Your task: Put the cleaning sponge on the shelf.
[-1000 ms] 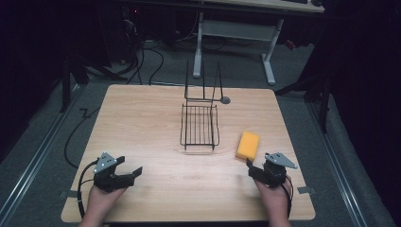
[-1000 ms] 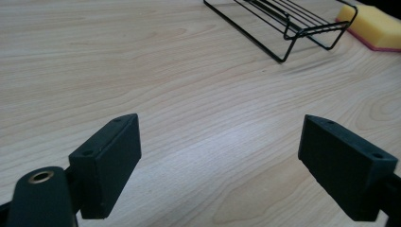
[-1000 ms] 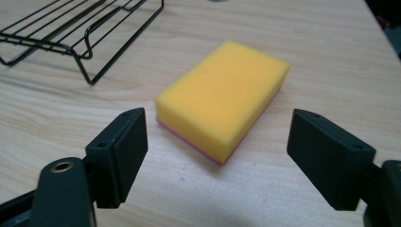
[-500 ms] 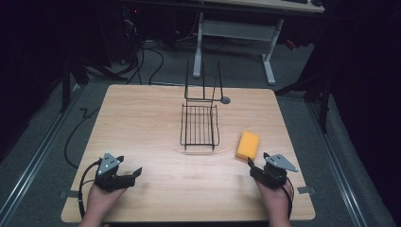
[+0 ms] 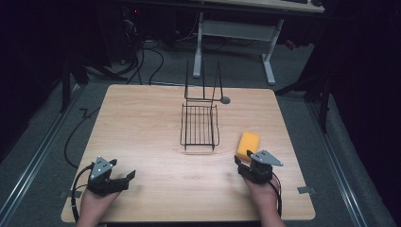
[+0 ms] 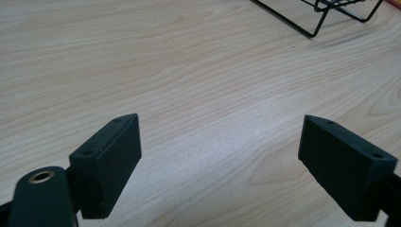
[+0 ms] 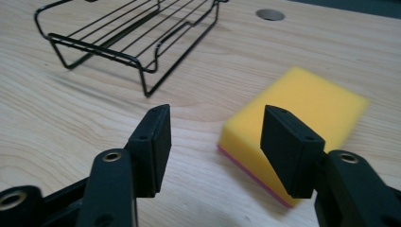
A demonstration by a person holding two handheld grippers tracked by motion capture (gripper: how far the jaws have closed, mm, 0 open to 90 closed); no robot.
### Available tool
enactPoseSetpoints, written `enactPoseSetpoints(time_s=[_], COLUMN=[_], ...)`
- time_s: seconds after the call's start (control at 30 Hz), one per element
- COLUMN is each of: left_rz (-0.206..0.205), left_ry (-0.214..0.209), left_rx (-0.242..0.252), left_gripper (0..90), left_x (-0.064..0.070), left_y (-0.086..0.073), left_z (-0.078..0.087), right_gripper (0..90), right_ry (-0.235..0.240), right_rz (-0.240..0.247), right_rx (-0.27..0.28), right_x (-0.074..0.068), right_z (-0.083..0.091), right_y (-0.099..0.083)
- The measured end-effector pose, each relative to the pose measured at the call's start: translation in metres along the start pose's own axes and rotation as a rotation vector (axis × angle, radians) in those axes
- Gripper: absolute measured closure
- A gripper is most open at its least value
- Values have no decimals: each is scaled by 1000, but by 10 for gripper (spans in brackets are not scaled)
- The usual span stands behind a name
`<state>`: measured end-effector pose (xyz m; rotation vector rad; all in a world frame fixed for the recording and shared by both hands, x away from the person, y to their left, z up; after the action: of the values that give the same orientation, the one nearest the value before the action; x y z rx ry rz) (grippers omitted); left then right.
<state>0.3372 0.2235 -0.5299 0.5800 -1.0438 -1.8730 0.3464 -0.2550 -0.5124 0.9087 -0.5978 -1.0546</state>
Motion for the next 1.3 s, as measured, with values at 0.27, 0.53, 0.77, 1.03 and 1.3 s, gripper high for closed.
enactPoseSetpoints(time_s=[0.27,0.53,0.77,1.03,1.3], left_rz=[6,8,3,-5,-16], left_ry=[14,25,31,29,-2], left_rx=[-6,-2,0,-5,7], left_gripper=[144,144,143,142,143], left_x=[-2,-2,-2,-1,5], left_y=[-7,-10,-11,-13,-9], left_z=[7,15,18,20,20], right_gripper=[877,900,900,900,900], right_ry=[45,58,65,43,17], right_rz=[28,21,12,4,-1], right_rx=[-26,-69,-103,-133,-147], right_x=[-8,-10,-9,-8,-5], right_z=[-17,-28,-36,-43,-42], right_y=[1,1,-1,-1,-3])
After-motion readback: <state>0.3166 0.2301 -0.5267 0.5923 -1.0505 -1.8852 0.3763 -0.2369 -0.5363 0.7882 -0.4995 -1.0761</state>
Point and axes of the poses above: each handheld gripper's, and its own axes: z roughly backward along the jaws, y roughly out of its top, x roughly to its right, the point moved 2 cm from there along -z, roughly forward along the jaws, and after that the axes turned 3 degrees about y, right-handed, at the moved point
